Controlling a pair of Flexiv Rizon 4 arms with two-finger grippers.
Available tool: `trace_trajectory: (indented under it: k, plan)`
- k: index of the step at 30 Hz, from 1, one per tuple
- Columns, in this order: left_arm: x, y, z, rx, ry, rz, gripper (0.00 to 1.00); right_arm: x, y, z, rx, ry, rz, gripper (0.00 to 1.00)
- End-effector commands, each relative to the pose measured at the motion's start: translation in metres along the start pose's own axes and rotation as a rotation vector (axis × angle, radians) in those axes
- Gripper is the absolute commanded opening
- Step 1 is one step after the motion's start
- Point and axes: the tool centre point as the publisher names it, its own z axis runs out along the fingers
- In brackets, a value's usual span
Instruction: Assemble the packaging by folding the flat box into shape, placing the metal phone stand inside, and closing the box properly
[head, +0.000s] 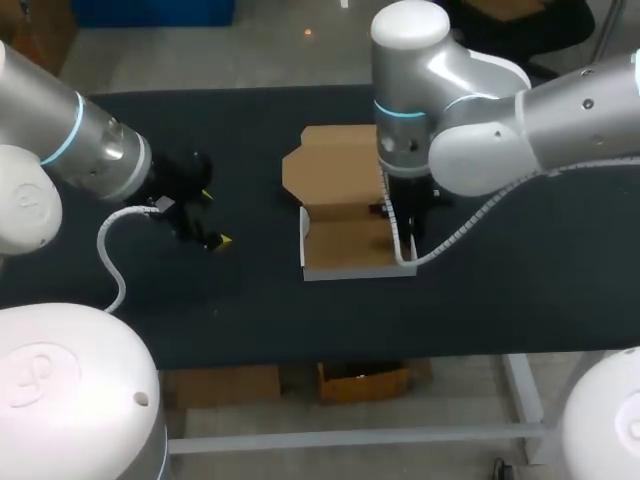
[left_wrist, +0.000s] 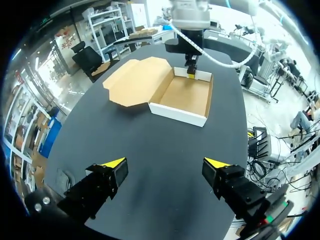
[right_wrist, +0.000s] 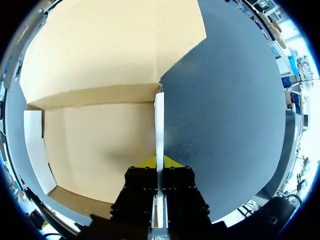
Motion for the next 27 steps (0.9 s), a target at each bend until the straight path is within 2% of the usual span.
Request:
trace_trajectory:
  k: [1, 14, 23, 25, 27]
  plan:
    - [0.0003, -0.0004, 0.0005, -0.002, -0.002, 0.000, 1.00, 0.0112, 0.0075, -0.0056, 0.027, -0.118, 0.019, 0.00]
    - [0.0003, -0.0004, 0.0005, -0.002, -0.002, 0.000, 1.00, 0.0164, 0.0111, -0.0095, -0.004, -0.310, 0.078, 0.00]
    - [0.0003, -0.0004, 0.0005, -0.002, -0.002, 0.000, 1.00, 0.0157, 0.0108, -0.0034, 0.029, -0.360, 0.141, 0.00]
    - [0.0003, -0.0004, 0.0005, -0.002, -0.002, 0.000, 1.00, 0.0151, 0.0104, -0.0030, 0.033, -0.398, 0.169, 0.00]
    - [0.0003, -0.0004, 0.0005, -0.002, -0.002, 0.000, 1.00, 0.0153, 0.0106, -0.0027, 0.030, -0.392, 0.162, 0.00]
